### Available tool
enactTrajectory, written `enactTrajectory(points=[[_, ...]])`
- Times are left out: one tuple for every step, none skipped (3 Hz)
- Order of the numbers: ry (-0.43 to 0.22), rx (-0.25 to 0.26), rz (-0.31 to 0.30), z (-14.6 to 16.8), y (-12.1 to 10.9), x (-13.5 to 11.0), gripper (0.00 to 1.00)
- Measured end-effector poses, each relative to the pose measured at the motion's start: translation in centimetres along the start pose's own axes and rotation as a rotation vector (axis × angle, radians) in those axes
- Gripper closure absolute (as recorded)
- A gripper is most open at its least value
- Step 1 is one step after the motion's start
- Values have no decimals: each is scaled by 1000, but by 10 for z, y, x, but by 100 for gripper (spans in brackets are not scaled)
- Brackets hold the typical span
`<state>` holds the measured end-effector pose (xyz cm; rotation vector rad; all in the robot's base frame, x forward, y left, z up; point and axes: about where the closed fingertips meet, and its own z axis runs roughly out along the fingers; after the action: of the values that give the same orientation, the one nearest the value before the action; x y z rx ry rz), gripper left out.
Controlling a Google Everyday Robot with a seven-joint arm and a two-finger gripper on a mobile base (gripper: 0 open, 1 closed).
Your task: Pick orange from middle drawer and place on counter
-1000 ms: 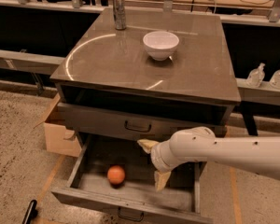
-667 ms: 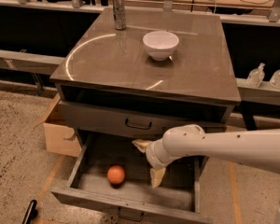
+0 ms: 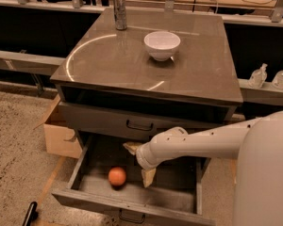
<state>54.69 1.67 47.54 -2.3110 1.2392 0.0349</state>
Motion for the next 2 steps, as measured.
enactTrajectory(points=[[-2,23,-17,16,-13,-8,0],[-14,35,-26,30,-23,-19,0]])
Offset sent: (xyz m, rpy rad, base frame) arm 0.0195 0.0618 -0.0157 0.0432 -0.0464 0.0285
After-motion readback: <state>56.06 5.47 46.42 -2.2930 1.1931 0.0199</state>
